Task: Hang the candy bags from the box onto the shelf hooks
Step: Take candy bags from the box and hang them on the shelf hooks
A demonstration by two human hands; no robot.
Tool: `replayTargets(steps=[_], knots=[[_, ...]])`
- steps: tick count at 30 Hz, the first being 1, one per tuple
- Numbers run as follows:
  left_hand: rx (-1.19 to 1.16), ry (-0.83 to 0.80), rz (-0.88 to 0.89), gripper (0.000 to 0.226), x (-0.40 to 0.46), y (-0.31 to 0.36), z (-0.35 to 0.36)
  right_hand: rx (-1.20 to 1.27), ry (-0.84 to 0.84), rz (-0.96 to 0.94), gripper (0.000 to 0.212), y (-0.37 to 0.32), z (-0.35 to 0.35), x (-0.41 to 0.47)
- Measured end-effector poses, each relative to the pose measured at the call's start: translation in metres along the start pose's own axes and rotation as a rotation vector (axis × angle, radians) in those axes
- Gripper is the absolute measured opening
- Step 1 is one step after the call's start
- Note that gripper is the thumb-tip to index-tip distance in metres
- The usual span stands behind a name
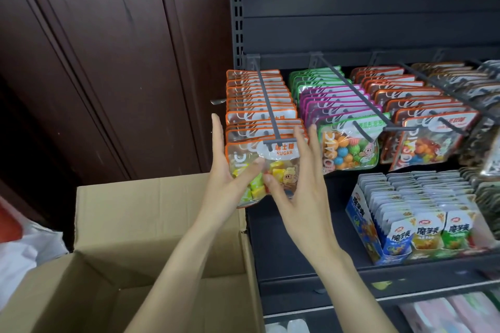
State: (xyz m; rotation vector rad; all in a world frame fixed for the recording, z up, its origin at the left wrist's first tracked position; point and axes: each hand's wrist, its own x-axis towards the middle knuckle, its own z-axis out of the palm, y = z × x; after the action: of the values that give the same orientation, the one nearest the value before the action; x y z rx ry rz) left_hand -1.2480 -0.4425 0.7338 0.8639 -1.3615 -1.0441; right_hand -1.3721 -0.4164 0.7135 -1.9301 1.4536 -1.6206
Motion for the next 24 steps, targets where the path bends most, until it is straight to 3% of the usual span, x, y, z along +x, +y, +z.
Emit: replayTargets(steps=[10,14,18,21,24], knots=[[0.031,-0.035,0.005,0.083,-0.003,-0.001,-0.002,-0.085,0.016,-0.022,0.076,0.003,-0.001,-0.005],[-0.013,0.058,0.008,0.053,0.002,0.011,-0.013,-0.085,0.037,-0.047,0.060,-0.004,-0.018,0.000],[0.350,0.001,0.213,0.033,0.020,0.022,-0.044,-0.255,0.002,-0.150,0.039,-0.016,-0.047,0.035],[0.661,-0.023,0.366,0.019,0.046,0.035,-0.063,-0.473,-0.134,-0.204,0.030,-0.029,-0.060,0.071],[0.806,-0.205,0.305,0.002,0.074,0.053,-0.073,-0.704,-0.291,-0.209,0.026,-0.042,-0.066,0.104]])
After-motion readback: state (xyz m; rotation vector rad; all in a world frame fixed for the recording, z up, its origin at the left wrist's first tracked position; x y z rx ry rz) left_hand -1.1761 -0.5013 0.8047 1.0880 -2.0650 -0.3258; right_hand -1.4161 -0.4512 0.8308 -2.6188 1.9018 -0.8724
